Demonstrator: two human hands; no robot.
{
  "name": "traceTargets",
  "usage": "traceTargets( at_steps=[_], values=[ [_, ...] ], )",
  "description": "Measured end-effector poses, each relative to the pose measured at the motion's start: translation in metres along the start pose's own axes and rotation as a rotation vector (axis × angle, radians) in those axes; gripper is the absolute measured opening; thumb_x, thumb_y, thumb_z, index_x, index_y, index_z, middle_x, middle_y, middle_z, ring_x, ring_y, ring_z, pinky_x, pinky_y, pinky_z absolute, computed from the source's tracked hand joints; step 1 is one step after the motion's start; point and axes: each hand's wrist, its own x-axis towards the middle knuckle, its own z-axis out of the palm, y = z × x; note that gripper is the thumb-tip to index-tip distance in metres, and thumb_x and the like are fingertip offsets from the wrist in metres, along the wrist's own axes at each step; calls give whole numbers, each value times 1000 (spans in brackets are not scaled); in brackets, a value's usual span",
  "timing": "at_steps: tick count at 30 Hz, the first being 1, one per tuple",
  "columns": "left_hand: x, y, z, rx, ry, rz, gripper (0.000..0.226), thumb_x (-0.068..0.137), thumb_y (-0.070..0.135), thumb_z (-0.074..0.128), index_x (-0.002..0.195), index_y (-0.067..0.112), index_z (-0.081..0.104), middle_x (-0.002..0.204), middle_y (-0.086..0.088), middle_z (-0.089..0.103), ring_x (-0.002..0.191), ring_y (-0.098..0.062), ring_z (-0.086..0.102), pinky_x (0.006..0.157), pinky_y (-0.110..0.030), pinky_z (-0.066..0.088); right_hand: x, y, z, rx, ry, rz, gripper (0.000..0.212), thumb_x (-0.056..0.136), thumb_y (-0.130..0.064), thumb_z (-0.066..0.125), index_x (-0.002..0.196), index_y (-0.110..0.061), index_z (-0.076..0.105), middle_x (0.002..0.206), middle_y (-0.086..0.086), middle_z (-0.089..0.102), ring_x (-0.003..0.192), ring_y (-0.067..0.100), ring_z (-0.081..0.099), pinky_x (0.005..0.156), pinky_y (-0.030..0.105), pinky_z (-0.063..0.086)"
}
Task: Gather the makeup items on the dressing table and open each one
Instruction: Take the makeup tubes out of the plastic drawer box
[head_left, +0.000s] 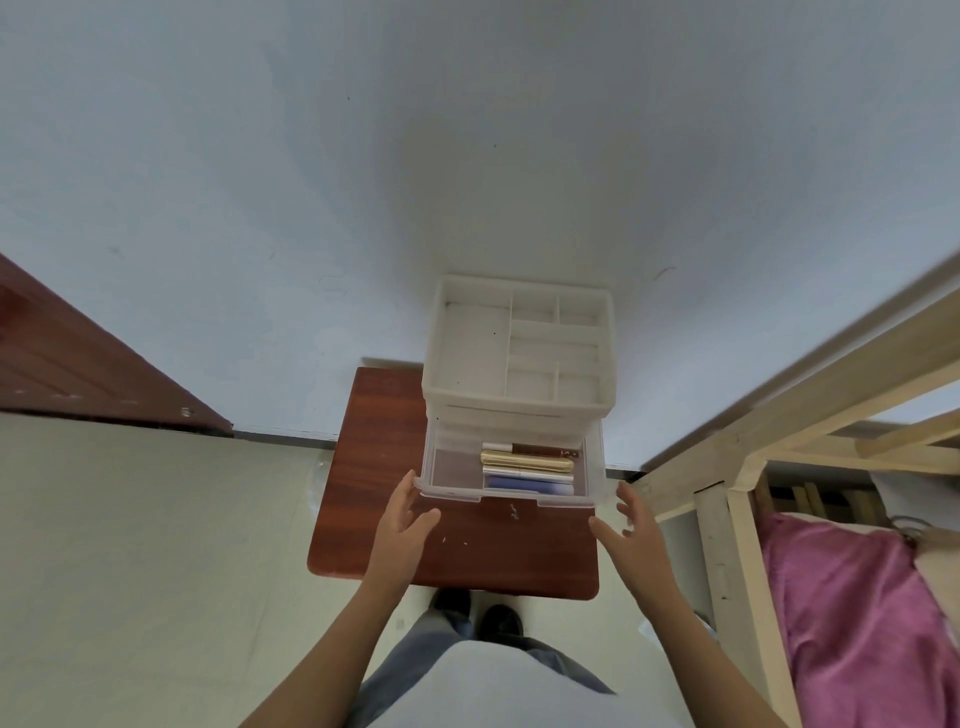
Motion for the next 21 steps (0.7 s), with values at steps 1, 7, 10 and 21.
traceTargets(
  at_steps=[1, 7, 10, 21],
  values=[
    [1, 1, -1, 9, 2, 6, 50, 92, 7, 50, 139, 15, 33, 132, 3, 44, 121, -14, 41, 95, -24, 34, 3, -4, -2, -26, 40, -25, 58, 88, -19, 59, 139, -14, 33, 145, 10, 38, 131, 25, 39, 107, 40, 35],
    [0, 1, -9, 58, 16, 48, 48, 92, 5, 50, 137, 11, 35, 126, 5, 45, 114, -10, 43, 94, -22, 37, 26, -50, 2, -418, 4, -345, 31, 92, -21, 51, 121, -10, 55, 129, 7, 56, 120, 20, 47, 99, 26, 35],
    [2, 1, -14, 78, 40, 57, 44, 92, 7, 50, 134, 11, 40, 126, 3, 47, 117, -14, 45, 96, -26, 38, 47, -68, 16, -600, -135, -400, 32, 93, -21, 47, 122, -11, 56, 127, 6, 57, 118, 20, 48, 98, 27, 38],
    [6, 9, -24, 25, 81, 52, 36, 91, 3, 50, 126, 9, 49, 116, 1, 56, 109, -14, 53, 92, -21, 41, 92, -74, 40, -1116, -329, -457, 40, 89, -26, 48, 127, -16, 47, 125, 10, 54, 114, 28, 49, 94, 37, 40]
  ],
)
